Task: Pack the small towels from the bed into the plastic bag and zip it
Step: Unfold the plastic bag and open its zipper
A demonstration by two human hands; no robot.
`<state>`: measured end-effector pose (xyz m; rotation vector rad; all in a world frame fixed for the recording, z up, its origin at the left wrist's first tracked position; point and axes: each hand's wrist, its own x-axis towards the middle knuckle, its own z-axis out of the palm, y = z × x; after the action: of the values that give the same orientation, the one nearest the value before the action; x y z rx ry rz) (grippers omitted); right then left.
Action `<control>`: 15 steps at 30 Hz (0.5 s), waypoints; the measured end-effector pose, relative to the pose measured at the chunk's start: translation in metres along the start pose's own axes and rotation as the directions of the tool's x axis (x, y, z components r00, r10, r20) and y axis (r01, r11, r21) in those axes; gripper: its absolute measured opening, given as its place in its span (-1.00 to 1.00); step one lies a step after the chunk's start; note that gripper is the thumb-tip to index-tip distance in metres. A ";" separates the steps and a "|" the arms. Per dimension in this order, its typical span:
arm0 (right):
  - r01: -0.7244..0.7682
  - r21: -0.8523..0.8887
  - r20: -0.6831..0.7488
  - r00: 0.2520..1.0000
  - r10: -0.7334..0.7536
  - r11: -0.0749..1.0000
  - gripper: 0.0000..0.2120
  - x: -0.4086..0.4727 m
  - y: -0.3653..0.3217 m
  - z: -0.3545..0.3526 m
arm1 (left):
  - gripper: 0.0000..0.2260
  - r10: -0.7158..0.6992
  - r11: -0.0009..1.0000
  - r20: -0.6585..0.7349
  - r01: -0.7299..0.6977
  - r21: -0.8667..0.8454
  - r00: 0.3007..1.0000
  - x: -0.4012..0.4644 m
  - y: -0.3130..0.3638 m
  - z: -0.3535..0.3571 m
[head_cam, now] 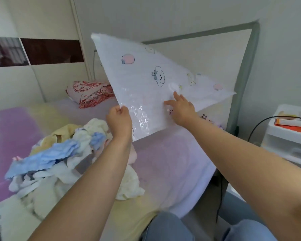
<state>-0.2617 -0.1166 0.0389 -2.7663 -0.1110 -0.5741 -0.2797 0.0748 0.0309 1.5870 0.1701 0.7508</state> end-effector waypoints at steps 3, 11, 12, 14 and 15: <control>0.005 0.490 0.082 0.995 -0.052 0.872 -0.62 -0.006 -0.019 0.039 | -0.90 -0.141 0.989 -0.004 0.141 -0.043 0.990 -0.013 -0.053 0.021; -0.322 0.626 0.405 0.912 0.057 0.710 -0.79 0.006 -0.011 0.120 | -0.77 -0.378 0.890 0.344 0.440 -0.122 0.860 -0.044 -0.149 0.064; -0.347 0.606 0.423 0.903 0.080 0.716 -0.80 0.007 -0.006 0.126 | -0.78 -0.393 0.886 0.350 0.452 -0.105 0.850 -0.044 -0.156 0.063; -0.418 0.591 0.475 0.872 0.121 0.690 -0.85 0.004 -0.001 0.138 | -0.82 -0.433 0.864 0.369 0.495 -0.091 0.822 -0.043 -0.169 0.060; -0.454 0.594 0.501 0.855 0.137 0.664 -0.88 0.002 0.000 0.142 | -0.81 -0.452 0.854 0.365 0.513 -0.087 0.814 -0.041 -0.174 0.059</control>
<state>-0.2062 -0.0715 -0.0836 -2.0279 0.0436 0.1611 -0.2246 0.0355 -0.1448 1.3855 0.2410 0.0862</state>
